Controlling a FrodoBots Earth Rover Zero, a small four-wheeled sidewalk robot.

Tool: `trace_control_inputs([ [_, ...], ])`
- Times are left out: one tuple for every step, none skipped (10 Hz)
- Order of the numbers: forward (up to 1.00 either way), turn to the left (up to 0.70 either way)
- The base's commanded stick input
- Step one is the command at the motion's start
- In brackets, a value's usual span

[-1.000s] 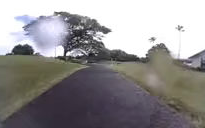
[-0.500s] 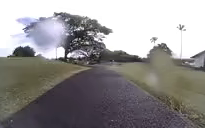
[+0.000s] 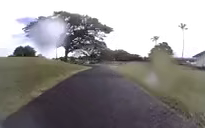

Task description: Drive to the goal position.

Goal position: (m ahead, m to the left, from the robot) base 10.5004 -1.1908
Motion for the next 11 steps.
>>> trace_control_inputs([
  [0.85, 0.0],
  [0.85, 0.0],
  [0.85, 0.0],
  [0.85, 0.0],
  [0.85, 0.0],
  [0.85, 0.0],
  [0.85, 0.0],
  [0.85, 0.0],
  [0.85, 0.0],
  [0.85, 0.0],
  [0.85, 0.0],
])
